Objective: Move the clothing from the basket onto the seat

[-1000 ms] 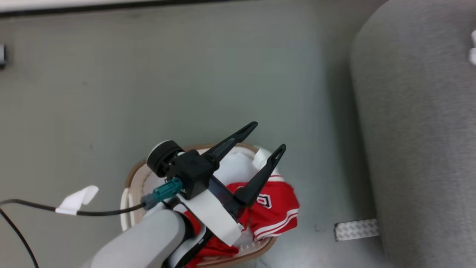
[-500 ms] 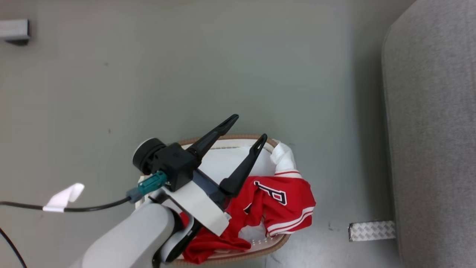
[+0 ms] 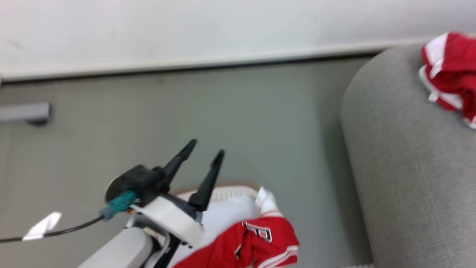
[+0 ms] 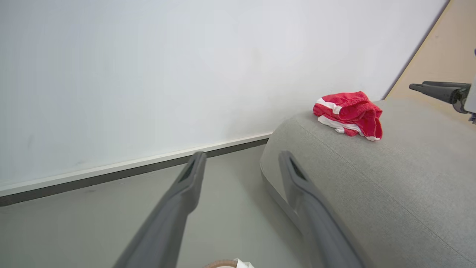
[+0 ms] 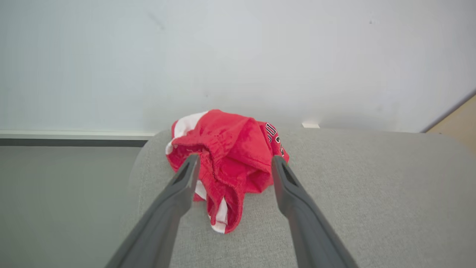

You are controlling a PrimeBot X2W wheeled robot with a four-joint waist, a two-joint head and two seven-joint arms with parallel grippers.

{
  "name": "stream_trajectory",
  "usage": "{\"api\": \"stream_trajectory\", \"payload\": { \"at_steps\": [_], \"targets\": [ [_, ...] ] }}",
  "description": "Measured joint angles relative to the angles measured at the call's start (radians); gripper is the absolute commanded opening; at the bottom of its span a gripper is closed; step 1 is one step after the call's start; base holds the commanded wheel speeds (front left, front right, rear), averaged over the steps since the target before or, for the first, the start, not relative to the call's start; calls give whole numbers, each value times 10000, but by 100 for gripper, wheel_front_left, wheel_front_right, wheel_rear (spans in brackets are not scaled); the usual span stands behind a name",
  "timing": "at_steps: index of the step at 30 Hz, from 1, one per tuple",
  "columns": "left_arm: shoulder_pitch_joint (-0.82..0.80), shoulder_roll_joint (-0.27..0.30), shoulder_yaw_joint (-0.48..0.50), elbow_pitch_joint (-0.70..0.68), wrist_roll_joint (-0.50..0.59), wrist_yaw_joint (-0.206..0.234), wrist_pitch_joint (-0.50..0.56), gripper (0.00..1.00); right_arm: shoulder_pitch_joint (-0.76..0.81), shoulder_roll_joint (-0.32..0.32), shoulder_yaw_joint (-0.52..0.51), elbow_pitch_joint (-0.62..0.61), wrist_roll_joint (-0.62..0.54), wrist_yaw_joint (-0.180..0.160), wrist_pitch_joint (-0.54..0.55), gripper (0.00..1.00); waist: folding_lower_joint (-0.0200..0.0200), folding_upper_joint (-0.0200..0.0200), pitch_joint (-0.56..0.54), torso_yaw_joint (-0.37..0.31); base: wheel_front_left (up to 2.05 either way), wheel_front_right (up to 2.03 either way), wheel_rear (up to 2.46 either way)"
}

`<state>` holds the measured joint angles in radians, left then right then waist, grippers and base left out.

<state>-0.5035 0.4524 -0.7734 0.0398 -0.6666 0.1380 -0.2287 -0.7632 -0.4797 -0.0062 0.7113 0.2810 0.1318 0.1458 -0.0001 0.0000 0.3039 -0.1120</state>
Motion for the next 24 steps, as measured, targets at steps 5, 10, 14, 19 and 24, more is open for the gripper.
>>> {"api": "stream_trajectory", "payload": {
  "at_steps": [5,10,14,19,24],
  "targets": [
    [672,305,635,-81,-408,454,-171,100,1007,194,293,-1927,1095,2,-477,100,-1,0,-1109,-6,0,0,0],
    [1613,523,1432,-215,-761,1087,-276,100,2435,1200,297,-3758,1921,0,-1057,100,-2,0,-2112,184,0,0,0],
    [2421,752,2146,-491,-995,1509,-297,100,3644,1935,474,-5079,1894,0,-1310,100,-3,0,-2651,503,0,0,0],
    [3238,867,2895,-648,-989,1724,-341,100,5157,2836,391,-6169,1480,0,-1668,100,-2,0,-2929,1001,0,0,0],
    [4057,364,3810,-826,-702,1705,-345,100,6496,3591,382,-7031,1212,0,-2263,100,-1,0,-3131,1333,0,0,0]
  ]
}}
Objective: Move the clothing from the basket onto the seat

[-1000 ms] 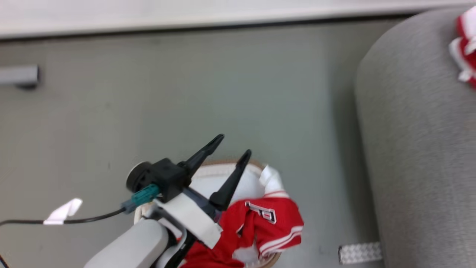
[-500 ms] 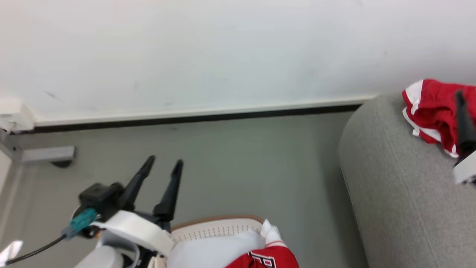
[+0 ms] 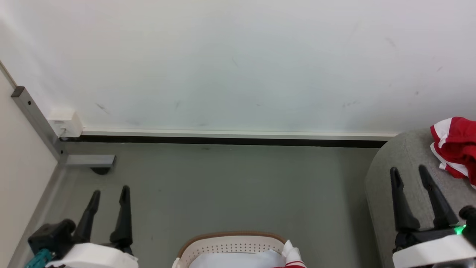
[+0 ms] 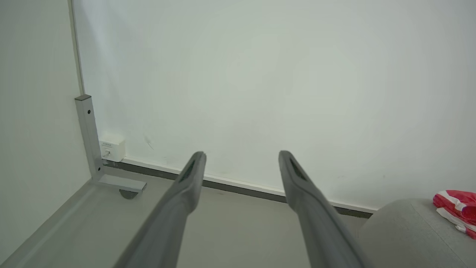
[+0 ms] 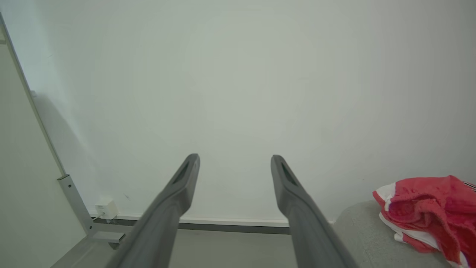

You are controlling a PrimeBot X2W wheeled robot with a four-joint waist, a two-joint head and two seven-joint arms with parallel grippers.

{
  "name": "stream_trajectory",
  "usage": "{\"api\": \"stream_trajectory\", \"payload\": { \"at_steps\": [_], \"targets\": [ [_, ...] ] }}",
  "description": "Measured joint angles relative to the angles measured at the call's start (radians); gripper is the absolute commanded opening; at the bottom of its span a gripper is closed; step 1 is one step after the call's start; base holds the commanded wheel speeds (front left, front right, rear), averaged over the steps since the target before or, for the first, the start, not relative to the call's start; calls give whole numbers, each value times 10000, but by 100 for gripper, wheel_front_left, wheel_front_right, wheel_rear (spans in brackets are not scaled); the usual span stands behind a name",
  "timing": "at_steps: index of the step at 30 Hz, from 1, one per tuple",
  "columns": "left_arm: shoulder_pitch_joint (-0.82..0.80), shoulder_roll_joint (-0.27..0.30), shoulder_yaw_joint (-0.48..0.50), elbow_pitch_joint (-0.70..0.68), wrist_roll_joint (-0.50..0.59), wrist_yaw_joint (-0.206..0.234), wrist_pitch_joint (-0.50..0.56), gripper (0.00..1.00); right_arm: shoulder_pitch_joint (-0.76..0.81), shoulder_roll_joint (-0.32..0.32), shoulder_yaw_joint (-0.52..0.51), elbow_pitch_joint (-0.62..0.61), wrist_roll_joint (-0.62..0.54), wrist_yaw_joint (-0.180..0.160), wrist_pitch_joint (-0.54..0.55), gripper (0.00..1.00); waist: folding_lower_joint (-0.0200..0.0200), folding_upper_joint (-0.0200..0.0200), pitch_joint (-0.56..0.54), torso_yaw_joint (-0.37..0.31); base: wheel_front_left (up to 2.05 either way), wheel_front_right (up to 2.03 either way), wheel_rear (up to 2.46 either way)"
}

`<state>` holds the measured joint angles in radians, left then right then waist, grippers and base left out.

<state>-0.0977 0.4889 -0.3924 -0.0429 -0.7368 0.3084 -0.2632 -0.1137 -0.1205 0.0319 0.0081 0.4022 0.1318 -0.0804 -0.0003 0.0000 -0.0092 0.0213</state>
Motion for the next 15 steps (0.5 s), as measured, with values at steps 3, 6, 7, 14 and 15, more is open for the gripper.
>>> {"api": "stream_trajectory", "payload": {
  "at_steps": [3,6,7,14,15],
  "targets": [
    [611,-357,606,-69,362,-104,-2,100,644,213,196,-236,-153,0,-328,100,0,0,-111,48,0,0,0],
    [1102,-704,957,-54,757,-355,-6,100,1053,332,167,-221,-345,0,-581,100,1,1,-206,59,0,0,0],
    [1237,-863,1058,-46,892,-447,-6,100,1151,357,165,-198,-410,0,-639,100,0,1,-240,64,0,0,0],
    [1706,-1616,1638,140,1517,-1053,-8,100,1335,518,345,61,-662,0,-662,100,1,1,-340,20,0,0,0],
    [1706,-1674,1699,171,1574,-1135,-8,100,1313,533,370,86,-681,0,-662,100,1,1,-333,9,0,0,0]
  ]
}}
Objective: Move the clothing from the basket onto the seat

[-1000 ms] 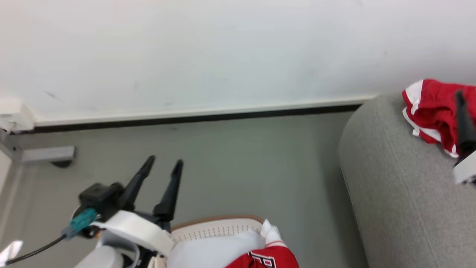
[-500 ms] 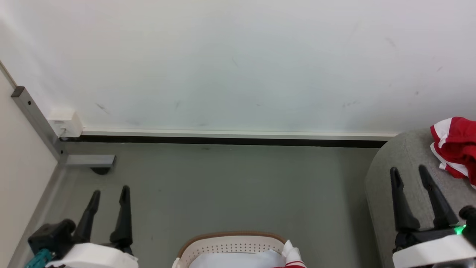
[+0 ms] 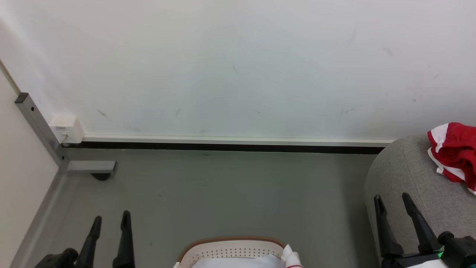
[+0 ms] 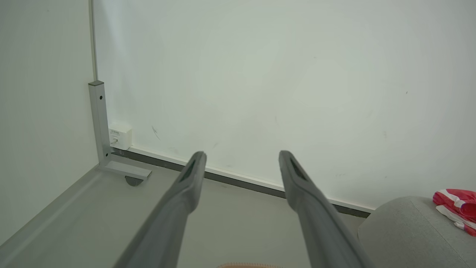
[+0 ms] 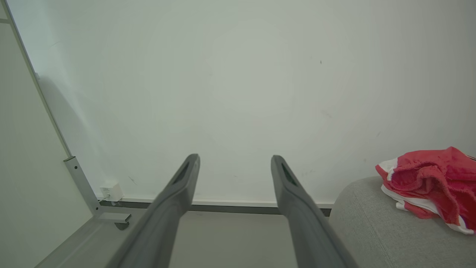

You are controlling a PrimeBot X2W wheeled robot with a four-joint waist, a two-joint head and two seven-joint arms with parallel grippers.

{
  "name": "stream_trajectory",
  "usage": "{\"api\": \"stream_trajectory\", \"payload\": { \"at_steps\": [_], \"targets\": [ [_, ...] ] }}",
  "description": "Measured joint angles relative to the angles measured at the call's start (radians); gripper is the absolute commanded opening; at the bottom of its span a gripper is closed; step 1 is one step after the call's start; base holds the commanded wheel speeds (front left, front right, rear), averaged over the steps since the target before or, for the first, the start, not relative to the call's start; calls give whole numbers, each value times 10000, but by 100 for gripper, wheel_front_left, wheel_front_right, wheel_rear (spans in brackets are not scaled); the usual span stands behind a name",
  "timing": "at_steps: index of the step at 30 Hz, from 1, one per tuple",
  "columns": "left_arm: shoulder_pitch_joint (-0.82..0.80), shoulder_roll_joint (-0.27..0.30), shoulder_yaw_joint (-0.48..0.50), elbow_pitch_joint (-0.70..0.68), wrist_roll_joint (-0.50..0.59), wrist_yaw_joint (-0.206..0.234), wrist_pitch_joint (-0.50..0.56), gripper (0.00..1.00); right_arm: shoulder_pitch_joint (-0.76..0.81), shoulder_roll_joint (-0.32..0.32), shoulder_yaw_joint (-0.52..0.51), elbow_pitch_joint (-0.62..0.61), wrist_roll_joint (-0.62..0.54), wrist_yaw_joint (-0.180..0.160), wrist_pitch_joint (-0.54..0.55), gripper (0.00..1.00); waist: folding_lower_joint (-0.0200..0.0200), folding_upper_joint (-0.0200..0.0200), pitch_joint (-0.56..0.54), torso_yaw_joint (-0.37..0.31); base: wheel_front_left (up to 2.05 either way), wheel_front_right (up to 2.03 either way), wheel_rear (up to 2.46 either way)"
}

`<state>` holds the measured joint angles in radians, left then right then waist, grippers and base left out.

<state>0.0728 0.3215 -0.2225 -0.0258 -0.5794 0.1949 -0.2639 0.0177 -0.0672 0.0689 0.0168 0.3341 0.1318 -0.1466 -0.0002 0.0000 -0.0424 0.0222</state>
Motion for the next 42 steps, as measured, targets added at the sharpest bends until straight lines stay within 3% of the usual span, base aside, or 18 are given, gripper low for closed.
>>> {"api": "stream_trajectory", "payload": {
  "at_steps": [13,28,34,42],
  "targets": [
    [-15,-462,437,380,589,-625,0,100,-199,50,311,194,-104,0,-217,100,2,0,157,-199,0,0,0],
    [-199,-535,489,600,723,-888,27,100,-442,59,391,238,-174,0,-207,100,2,0,491,-741,0,0,0],
    [-816,-347,307,594,763,-1091,397,100,-1137,79,510,40,-362,0,-219,100,2,0,1248,-1081,0,0,0],
    [-2126,-196,-644,1216,775,-1875,1758,100,-1865,100,230,-441,-740,0,-479,100,3,0,2761,-1615,0,0,0]
  ]
}}
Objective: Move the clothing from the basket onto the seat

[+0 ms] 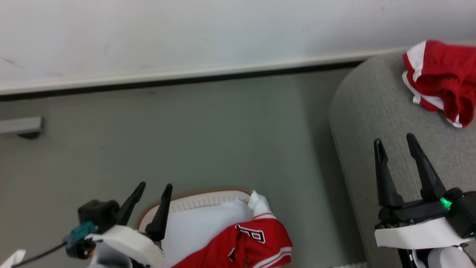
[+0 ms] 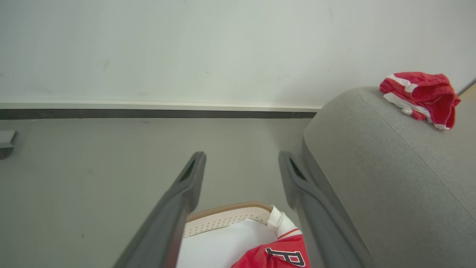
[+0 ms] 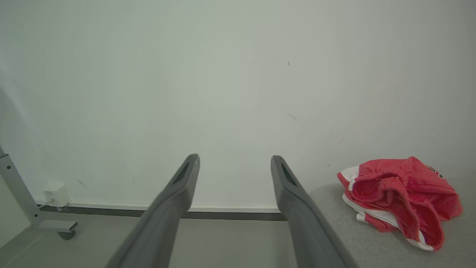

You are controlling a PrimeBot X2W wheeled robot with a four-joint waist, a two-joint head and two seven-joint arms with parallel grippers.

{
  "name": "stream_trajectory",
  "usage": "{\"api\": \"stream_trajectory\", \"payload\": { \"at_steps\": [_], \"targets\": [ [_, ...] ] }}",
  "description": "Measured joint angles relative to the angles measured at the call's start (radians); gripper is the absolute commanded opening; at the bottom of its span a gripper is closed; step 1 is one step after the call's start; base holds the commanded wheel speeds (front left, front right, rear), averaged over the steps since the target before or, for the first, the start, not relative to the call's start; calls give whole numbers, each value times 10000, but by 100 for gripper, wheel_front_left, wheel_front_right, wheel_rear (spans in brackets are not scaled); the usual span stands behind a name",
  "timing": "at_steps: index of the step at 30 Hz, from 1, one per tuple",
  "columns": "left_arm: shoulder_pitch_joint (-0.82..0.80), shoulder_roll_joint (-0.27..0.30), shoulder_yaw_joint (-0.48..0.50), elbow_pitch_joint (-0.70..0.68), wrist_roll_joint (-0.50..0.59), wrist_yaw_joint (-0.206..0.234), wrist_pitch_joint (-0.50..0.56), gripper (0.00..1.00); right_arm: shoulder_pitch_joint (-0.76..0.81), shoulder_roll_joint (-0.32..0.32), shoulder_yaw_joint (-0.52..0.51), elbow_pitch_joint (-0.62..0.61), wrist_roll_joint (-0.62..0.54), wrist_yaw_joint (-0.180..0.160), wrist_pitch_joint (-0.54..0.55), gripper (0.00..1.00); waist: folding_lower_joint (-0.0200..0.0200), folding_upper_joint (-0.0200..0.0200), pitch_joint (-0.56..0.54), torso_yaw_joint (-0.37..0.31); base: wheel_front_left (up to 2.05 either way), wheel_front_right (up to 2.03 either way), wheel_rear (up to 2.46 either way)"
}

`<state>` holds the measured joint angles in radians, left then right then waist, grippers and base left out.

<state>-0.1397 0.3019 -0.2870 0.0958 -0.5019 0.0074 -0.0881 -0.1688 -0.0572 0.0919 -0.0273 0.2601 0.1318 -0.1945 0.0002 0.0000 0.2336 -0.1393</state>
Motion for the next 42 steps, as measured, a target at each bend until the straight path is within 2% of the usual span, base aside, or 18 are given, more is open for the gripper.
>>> {"api": "stream_trajectory", "payload": {
  "at_steps": [7,13,16,21,31,36,42],
  "targets": [
    [-1382,291,-1081,1490,512,-802,1106,100,-842,42,-104,-366,10,0,-274,100,1,0,1533,-528,0,0,0],
    [-2449,146,-1994,3219,650,-1208,1638,100,-1720,52,-297,-514,174,0,-454,100,1,0,2698,-912,0,0,0],
    [-2882,-176,-2061,4163,125,-1298,1856,100,-2076,52,-362,-656,245,0,-529,100,1,0,3209,-1055,0,0,0],
    [-3746,-213,-2857,5524,56,-1346,2236,100,-2495,56,-408,-949,399,0,-619,100,1,0,4019,-1197,0,0,0],
    [-4910,242,-4880,6972,-991,-1361,2930,100,-2973,63,-309,-1024,577,0,-669,100,0,0,5429,-1543,0,0,0],
    [-5385,353,-5653,7463,-1498,-1361,3010,100,-2972,61,-339,-1087,612,0,-679,100,0,0,5932,-1733,0,0,0],
    [-5902,453,-6627,8071,-1883,-1361,3689,100,-2972,61,-207,-1221,782,0,-679,100,-1,0,6364,-1873,0,0,0]
  ]
}}
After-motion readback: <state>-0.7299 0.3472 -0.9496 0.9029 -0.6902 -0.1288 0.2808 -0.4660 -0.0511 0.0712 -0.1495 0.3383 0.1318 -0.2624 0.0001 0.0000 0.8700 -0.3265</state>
